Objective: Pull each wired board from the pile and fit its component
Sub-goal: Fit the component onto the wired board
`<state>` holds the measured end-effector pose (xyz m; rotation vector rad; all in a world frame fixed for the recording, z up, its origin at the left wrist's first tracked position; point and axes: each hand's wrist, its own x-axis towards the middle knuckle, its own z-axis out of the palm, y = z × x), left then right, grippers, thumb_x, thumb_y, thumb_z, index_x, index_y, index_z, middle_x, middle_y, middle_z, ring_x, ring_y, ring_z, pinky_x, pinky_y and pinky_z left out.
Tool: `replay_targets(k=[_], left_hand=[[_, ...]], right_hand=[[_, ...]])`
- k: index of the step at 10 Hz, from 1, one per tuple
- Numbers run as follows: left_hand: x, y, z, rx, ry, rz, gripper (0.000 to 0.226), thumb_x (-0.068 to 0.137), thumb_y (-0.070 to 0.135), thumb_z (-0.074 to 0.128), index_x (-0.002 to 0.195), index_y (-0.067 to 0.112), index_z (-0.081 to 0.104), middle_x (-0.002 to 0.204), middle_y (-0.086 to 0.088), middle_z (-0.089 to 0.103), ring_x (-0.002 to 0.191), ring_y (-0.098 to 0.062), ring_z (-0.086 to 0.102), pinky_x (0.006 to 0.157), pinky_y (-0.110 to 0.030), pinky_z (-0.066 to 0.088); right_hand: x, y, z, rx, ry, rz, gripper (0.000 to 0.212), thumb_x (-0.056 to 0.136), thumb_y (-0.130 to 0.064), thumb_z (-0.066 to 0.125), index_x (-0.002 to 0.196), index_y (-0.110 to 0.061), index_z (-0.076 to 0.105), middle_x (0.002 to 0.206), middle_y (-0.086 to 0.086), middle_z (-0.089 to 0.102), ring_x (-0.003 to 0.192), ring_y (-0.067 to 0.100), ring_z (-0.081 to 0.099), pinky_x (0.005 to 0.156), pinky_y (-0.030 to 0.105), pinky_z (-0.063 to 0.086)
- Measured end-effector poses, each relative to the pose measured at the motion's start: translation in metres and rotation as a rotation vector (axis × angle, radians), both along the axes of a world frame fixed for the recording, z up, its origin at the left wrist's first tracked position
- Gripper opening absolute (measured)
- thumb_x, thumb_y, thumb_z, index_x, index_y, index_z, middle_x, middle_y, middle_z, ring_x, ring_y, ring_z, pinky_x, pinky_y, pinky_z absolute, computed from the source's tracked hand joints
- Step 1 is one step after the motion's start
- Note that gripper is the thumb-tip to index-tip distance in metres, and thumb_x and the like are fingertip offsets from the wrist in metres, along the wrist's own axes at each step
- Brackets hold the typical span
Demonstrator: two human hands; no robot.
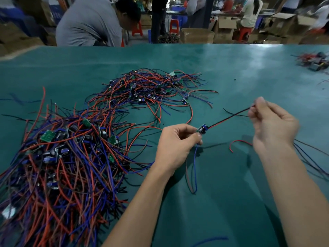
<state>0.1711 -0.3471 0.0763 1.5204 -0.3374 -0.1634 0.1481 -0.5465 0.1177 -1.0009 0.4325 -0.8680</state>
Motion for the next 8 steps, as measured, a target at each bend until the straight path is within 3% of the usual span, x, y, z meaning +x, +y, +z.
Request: replay_targets(k=[1,2,3,4,5,6,7,8], left_hand=[[0.002,-0.001,0.0,-0.076,0.009,0.113,0.018,0.09,0.003,0.07,0.078,0.016,0.071,0.066,0.002,0.073,0.063,-0.005,0.062,0.068,-0.014,0.048],[0.003,-0.003,0.0,-0.128,0.011,0.189,0.02,0.092,0.003,0.068,0.078,0.018,0.069,0.064,0.005,0.071,0.062,-0.002,0.06,0.066,-0.01,0.047],[0.003,-0.002,-0.001,-0.138,-0.012,0.17,0.024,0.091,0.002,0.069,0.075,0.02,0.07,0.065,0.006,0.07,0.064,-0.006,0.059,0.066,-0.015,0.049],[0.003,-0.002,-0.002,-0.078,-0.034,0.115,0.018,0.09,0.006,0.072,0.076,0.016,0.074,0.065,0.005,0.069,0.061,-0.006,0.056,0.062,-0.021,0.047],[0.002,-0.003,-0.003,0.029,-0.054,0.052,0.01,0.084,0.026,0.075,0.078,0.019,0.079,0.069,-0.001,0.073,0.065,-0.013,0.058,0.07,-0.034,0.051],[0.001,-0.003,-0.003,0.129,-0.03,0.031,0.017,0.076,0.047,0.072,0.082,0.033,0.08,0.072,-0.001,0.074,0.069,-0.015,0.059,0.08,-0.048,0.054],[0.001,-0.001,-0.003,0.176,-0.048,0.01,0.023,0.077,0.054,0.07,0.088,0.037,0.08,0.073,0.009,0.074,0.067,-0.007,0.057,0.078,-0.044,0.052],[0.001,-0.003,-0.005,0.23,-0.04,0.033,0.027,0.074,0.055,0.068,0.089,0.036,0.08,0.08,0.013,0.076,0.078,-0.008,0.065,0.087,-0.041,0.055]], right_hand=[[0.001,0.01,-0.003,0.157,0.017,-0.022,0.019,0.094,-0.007,0.07,0.078,-0.008,0.061,0.058,-0.003,0.067,0.06,0.009,0.066,0.076,0.023,0.058],[0.004,0.035,-0.009,0.083,0.17,0.194,0.017,0.093,-0.017,0.072,0.081,-0.007,0.065,0.063,0.002,0.071,0.062,0.014,0.068,0.066,0.025,0.059],[0.004,0.063,-0.023,-0.378,0.321,0.462,0.017,0.091,-0.03,0.075,0.084,-0.014,0.075,0.079,0.005,0.077,0.074,0.015,0.069,0.066,0.032,0.056],[0.003,0.07,-0.026,-0.668,0.246,0.404,0.01,0.089,-0.023,0.076,0.08,-0.025,0.079,0.079,-0.001,0.077,0.073,0.007,0.067,0.068,0.031,0.054],[0.001,0.062,-0.015,-0.685,0.188,0.338,0.021,0.087,-0.015,0.078,0.072,-0.03,0.078,0.075,-0.009,0.077,0.069,0.004,0.067,0.064,0.021,0.054],[-0.004,0.055,0.002,-0.625,0.112,0.208,0.021,0.089,-0.012,0.076,0.074,-0.026,0.074,0.067,-0.014,0.073,0.064,0.003,0.062,0.057,0.018,0.049],[-0.003,0.055,0.044,-0.619,-0.011,0.069,0.016,0.088,-0.02,0.077,0.073,-0.026,0.074,0.065,-0.013,0.072,0.064,0.01,0.062,0.057,0.023,0.05],[0.001,0.068,0.086,-0.755,-0.113,0.046,0.019,0.085,-0.033,0.076,0.069,-0.022,0.075,0.072,0.006,0.074,0.065,0.027,0.066,0.055,0.027,0.05]])
